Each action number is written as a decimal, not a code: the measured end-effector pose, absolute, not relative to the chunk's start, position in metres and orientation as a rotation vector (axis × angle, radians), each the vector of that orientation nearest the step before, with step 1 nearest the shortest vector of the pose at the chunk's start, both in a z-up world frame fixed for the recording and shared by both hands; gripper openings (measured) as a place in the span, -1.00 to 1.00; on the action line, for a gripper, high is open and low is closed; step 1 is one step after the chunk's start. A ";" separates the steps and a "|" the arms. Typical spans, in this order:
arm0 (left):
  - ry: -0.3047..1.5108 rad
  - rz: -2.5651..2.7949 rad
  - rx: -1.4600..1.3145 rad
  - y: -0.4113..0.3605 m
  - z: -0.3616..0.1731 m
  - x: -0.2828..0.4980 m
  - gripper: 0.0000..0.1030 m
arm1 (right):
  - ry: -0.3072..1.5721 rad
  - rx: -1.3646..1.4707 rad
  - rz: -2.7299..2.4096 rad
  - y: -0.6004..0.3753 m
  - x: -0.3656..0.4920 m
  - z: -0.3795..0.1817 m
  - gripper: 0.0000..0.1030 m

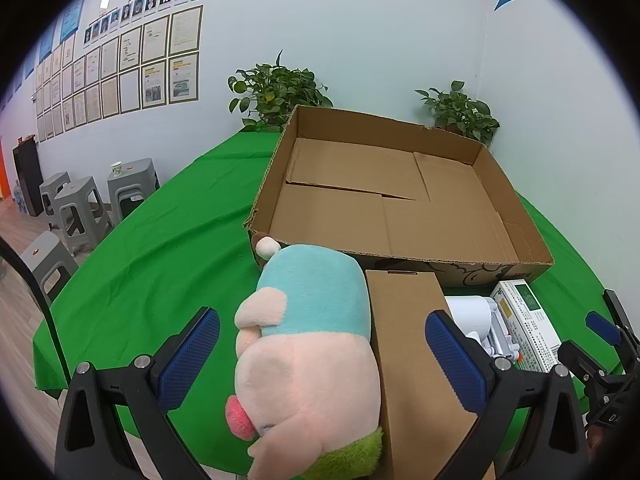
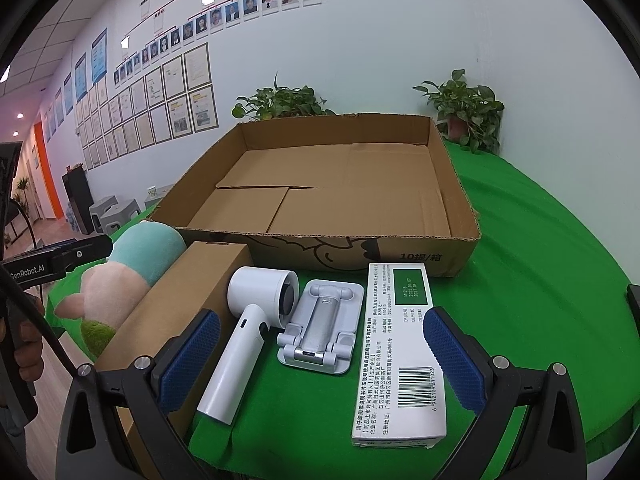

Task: Organize objects
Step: 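Close the left gripper on the plush toy and lift it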

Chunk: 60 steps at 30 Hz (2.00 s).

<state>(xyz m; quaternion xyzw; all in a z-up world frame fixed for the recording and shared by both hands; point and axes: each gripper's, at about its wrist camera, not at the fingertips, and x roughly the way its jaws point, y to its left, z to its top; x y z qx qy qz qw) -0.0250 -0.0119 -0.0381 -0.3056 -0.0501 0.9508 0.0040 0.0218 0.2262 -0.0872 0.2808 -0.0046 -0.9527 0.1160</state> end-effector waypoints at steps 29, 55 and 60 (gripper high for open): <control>-0.217 2.741 -1.171 -0.035 -0.087 -0.028 0.66 | 0.221 0.501 -2.395 0.164 0.098 -0.001 0.99; -0.389 2.726 -1.041 -0.088 -0.093 0.022 0.35 | 0.038 0.935 -2.086 0.016 -0.022 -0.051 0.99; -0.403 2.709 -1.028 -0.094 -0.094 0.019 0.35 | -0.018 1.112 -2.036 -0.005 -0.058 -0.076 0.99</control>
